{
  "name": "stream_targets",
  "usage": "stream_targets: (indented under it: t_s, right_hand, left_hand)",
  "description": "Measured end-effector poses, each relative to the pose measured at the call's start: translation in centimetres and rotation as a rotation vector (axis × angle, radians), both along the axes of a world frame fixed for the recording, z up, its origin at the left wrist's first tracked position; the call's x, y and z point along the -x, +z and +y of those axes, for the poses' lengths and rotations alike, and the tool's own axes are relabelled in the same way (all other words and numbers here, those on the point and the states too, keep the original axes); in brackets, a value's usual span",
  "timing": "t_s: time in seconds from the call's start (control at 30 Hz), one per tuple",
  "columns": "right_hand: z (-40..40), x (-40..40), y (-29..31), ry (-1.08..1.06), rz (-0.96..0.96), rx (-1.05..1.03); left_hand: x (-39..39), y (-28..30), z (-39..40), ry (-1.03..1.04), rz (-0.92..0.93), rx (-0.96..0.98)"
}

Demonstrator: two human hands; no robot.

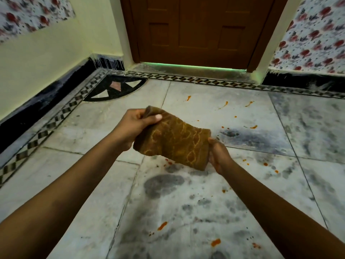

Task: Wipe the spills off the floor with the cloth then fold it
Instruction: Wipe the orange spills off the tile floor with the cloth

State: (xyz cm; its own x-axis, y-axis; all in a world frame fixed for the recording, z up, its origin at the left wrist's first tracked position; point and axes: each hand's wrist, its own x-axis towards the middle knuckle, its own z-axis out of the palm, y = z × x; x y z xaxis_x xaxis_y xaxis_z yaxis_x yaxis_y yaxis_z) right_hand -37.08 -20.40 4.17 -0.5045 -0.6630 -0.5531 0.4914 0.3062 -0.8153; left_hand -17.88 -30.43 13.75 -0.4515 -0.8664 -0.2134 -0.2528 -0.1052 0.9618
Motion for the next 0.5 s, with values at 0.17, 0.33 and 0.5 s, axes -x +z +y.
stream_targets:
  t_s: [0.17,0.33,0.5]
  right_hand:
    - [-0.9,-4.1,-0.7,0.046,-0.280,0.057]
    - [-0.5,-7.0,-0.4,-0.029,-0.545,0.357]
    - [-0.1,-5.5,-1.7,-0.019,-0.537,0.437]
  left_hand:
    - [4.2,1.7,2.2,-0.199,-0.288,0.484]
    - [5.7,-0.7,5.4,-0.362,-0.302,0.678]
    - [4.6,-0.5,5.3,-0.379,-0.043,0.216]
